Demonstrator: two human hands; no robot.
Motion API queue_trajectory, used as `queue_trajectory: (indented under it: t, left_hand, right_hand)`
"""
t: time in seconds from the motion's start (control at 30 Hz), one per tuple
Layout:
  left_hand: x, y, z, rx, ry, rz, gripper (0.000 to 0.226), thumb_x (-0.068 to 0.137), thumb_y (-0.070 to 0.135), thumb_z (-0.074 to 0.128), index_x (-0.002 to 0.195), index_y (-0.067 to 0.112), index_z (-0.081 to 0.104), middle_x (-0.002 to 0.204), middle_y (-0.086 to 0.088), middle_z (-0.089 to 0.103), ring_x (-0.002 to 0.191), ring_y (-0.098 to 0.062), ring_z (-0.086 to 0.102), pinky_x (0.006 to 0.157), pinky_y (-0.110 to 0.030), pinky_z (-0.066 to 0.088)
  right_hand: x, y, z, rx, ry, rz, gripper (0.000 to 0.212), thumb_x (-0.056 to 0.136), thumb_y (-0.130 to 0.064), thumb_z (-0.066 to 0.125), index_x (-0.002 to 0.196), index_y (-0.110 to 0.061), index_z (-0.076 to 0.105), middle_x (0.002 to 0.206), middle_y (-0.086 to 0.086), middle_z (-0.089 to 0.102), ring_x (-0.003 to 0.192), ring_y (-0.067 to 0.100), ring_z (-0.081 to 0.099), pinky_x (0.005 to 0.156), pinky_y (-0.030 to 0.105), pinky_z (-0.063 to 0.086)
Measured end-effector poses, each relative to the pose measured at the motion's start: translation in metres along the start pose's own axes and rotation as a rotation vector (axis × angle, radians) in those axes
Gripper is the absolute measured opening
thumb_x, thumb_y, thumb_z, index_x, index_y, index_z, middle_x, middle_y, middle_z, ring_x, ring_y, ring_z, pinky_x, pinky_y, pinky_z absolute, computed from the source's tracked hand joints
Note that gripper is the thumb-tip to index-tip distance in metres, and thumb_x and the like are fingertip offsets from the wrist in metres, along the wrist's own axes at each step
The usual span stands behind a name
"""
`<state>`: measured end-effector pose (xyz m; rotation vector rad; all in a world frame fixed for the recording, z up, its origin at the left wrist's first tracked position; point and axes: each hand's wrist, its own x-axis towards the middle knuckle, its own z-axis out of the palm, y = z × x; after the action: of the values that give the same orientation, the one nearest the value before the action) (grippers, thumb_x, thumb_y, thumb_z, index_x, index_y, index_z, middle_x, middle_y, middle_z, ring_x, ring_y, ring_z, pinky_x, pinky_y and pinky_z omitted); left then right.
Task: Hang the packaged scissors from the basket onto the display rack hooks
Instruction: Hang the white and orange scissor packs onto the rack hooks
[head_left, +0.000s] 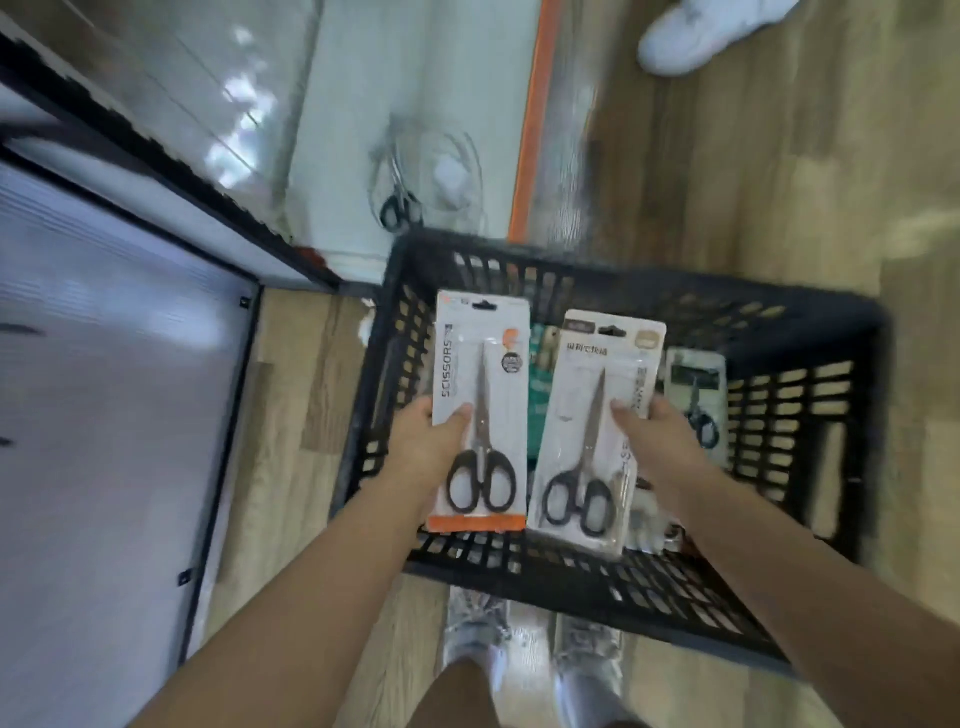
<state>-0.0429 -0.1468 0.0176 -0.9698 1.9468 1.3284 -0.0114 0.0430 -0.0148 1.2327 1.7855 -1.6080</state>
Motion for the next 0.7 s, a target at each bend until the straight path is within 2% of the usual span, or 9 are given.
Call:
queue_trajectory:
  t: [0.1,0.17,0.23,0.3,0.37,0.43,0.5,0.57,0.7]
  left_hand:
    - [-0.057,0.063,-0.025,0.008,-0.004,0.138,0.022,0.092,0.021,0.059,0.111,0.008,0.062,0.105,-0.006,0.066,0.087,-0.018,0.062,0.072,-0.027,0.049]
    - [-0.102,0.108,-0.047,0.004,-0.012,0.222,0.025,0.092,0.027,0.060,0.109,0.009,0.063,0.105,-0.007,0.068,0.080,-0.012,0.063,0.064,-0.020,0.049]
    - [-0.149,0.160,-0.072,-0.032,-0.002,0.295,0.025,0.092,0.028,0.060,0.106,0.008,0.063,0.101,-0.005,0.069,0.081,-0.013,0.063,0.061,-0.015,0.049]
    - [-0.196,0.210,-0.097,-0.034,0.019,0.384,0.020,0.092,0.027,0.059,0.097,0.007,0.060,0.093,-0.002,0.065,0.077,-0.013,0.058,0.049,-0.005,0.042]
    - [-0.241,0.252,-0.119,-0.051,0.030,0.461,0.017,0.092,0.028,0.058,0.093,0.011,0.058,0.089,-0.003,0.062,0.071,-0.011,0.054,0.042,-0.004,0.038]
    - [-0.286,0.285,-0.140,-0.105,0.004,0.504,0.016,0.093,0.027,0.058,0.090,0.012,0.058,0.086,-0.002,0.063,0.067,-0.007,0.054,0.040,-0.005,0.037]
    - [-0.327,0.309,-0.160,-0.162,0.004,0.559,0.013,0.093,0.024,0.058,0.085,0.014,0.056,0.081,0.001,0.061,0.066,-0.005,0.053,0.043,-0.007,0.039]
    - [-0.363,0.325,-0.179,-0.206,0.020,0.614,0.007,0.092,0.019,0.060,0.089,0.013,0.058,0.086,-0.001,0.062,0.068,-0.005,0.055,0.049,-0.010,0.043]
    - [-0.418,0.327,-0.209,-0.283,0.145,0.683,0.009,0.091,0.017,0.060,0.098,0.011,0.059,0.083,0.000,0.061,0.068,-0.007,0.055,0.047,-0.007,0.042]
  right_hand:
    - [-0.059,-0.077,-0.020,-0.020,-0.014,-0.084,0.033,0.098,-0.026,0.048,0.127,-0.011,0.050,0.121,0.005,0.058,0.107,0.024,0.055,0.096,0.042,0.044]
    - [-0.105,-0.136,-0.033,-0.008,-0.020,-0.163,0.028,0.098,-0.027,0.048,0.122,-0.012,0.051,0.115,0.003,0.057,0.101,0.021,0.054,0.089,0.038,0.043]
    - [-0.153,-0.198,-0.047,0.015,-0.016,-0.251,0.026,0.097,-0.030,0.050,0.119,-0.016,0.053,0.112,0.002,0.059,0.098,0.021,0.056,0.089,0.037,0.045]
    - [-0.206,-0.257,-0.063,0.026,-0.018,-0.341,0.026,0.096,-0.032,0.051,0.116,-0.016,0.054,0.112,0.004,0.063,0.102,0.024,0.059,0.094,0.044,0.047]
    - [-0.258,-0.308,-0.079,0.066,-0.040,-0.452,0.025,0.096,-0.030,0.051,0.116,-0.016,0.056,0.109,0.004,0.065,0.102,0.026,0.062,0.093,0.045,0.049]
    - [-0.309,-0.350,-0.093,0.087,-0.033,-0.547,0.024,0.097,-0.026,0.051,0.119,-0.018,0.055,0.102,0.002,0.066,0.095,0.022,0.063,0.083,0.032,0.053]
    - [-0.352,-0.382,-0.105,0.088,-0.022,-0.621,0.020,0.097,-0.022,0.051,0.115,-0.013,0.055,0.089,-0.002,0.062,0.080,0.014,0.059,0.062,0.014,0.049]
    - [-0.389,-0.406,-0.114,0.103,-0.042,-0.680,0.023,0.096,-0.019,0.052,0.115,-0.006,0.056,0.090,0.003,0.062,0.078,0.017,0.058,0.064,0.021,0.049]
    - [-0.437,-0.417,-0.119,0.107,-0.120,-0.714,0.024,0.096,-0.025,0.052,0.114,-0.009,0.057,0.103,0.010,0.064,0.094,0.030,0.061,0.082,0.040,0.051]
